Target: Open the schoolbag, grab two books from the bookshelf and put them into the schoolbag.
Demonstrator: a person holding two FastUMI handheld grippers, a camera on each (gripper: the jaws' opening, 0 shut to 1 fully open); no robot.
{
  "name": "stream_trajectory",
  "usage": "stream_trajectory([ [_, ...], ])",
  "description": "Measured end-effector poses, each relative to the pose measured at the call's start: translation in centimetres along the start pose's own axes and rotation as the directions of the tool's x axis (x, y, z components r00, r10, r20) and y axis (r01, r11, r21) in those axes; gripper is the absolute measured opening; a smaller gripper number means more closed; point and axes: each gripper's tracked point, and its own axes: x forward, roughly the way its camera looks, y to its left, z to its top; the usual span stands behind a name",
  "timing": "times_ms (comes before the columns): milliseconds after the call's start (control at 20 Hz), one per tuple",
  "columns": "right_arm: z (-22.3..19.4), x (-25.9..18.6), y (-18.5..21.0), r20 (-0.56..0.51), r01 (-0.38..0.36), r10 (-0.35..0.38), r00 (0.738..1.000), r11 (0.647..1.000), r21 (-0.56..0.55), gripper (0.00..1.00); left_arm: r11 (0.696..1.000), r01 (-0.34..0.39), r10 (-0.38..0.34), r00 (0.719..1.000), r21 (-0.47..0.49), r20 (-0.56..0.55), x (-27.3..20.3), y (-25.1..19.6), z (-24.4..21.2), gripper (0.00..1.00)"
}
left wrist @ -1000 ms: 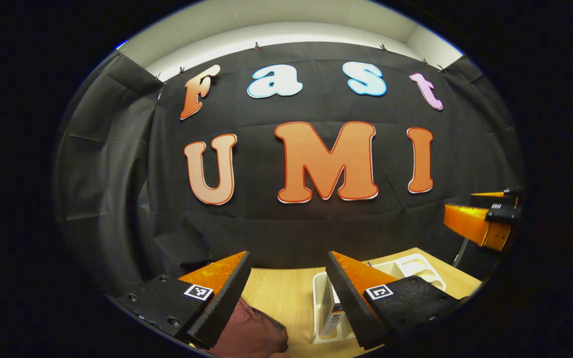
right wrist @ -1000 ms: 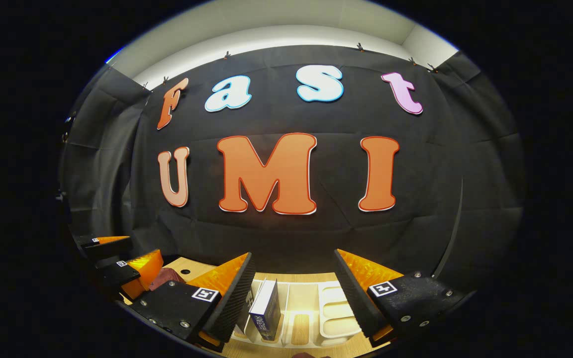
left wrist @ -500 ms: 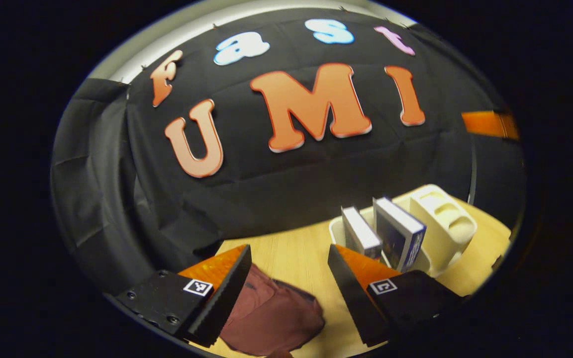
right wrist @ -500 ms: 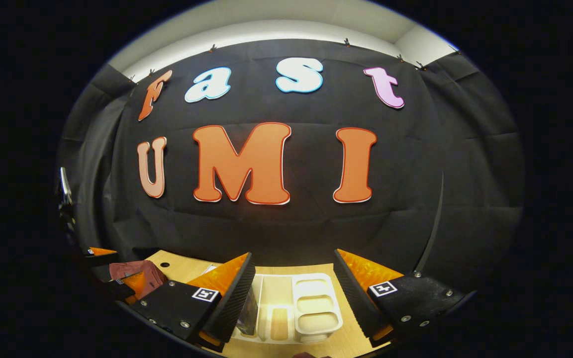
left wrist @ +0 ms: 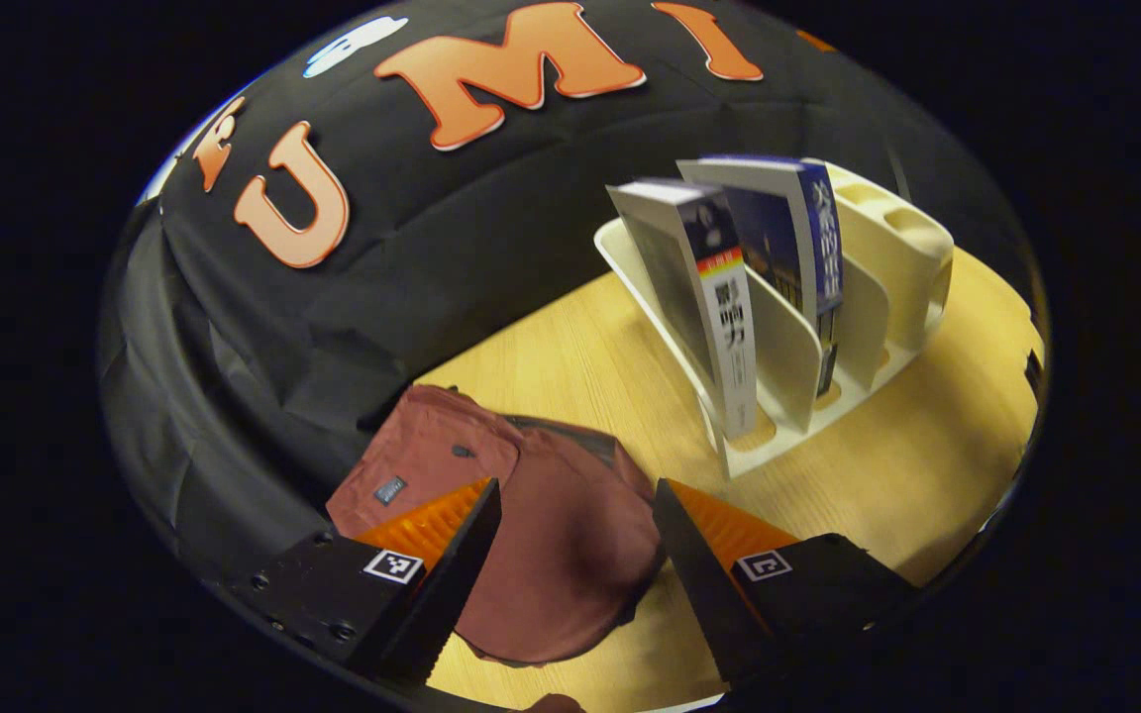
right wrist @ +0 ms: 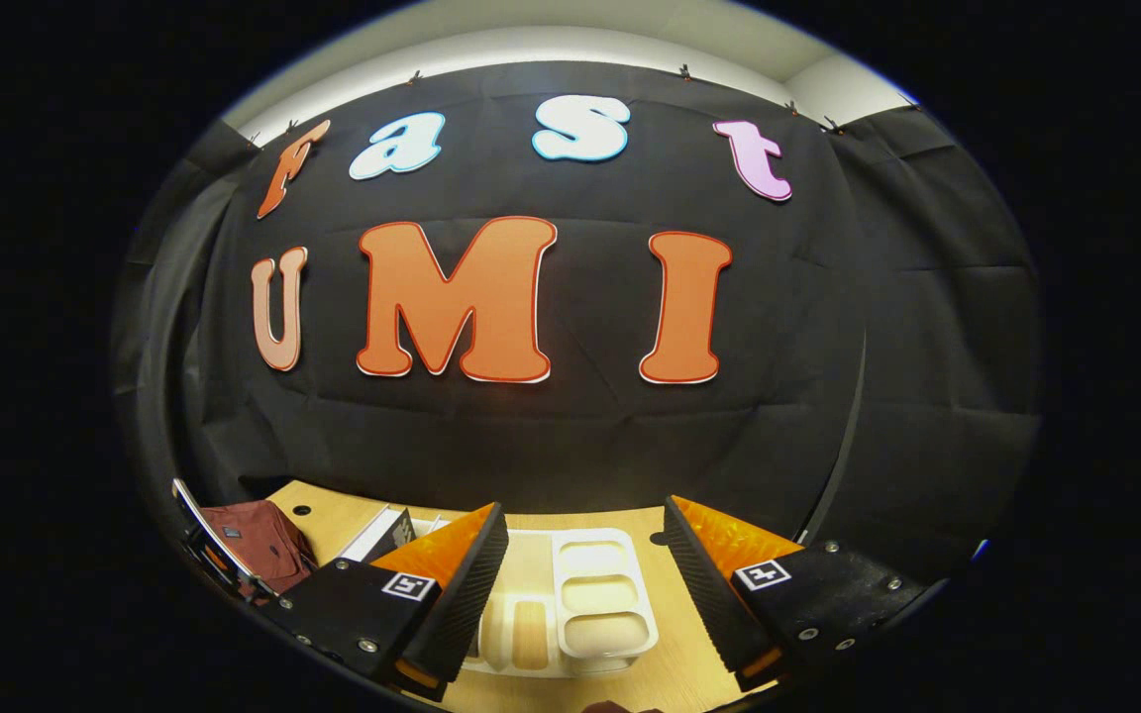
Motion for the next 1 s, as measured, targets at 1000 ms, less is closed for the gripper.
stream_trajectory([
  [1000,-2.2,0.7,0.1,-0.047,0.011,-0.012,0.999,0.999,-0.032,0.94,0.925,-0.135,0.176,0.981,0.355,-0.086,1.6,1.9,-6.7,0.91],
])
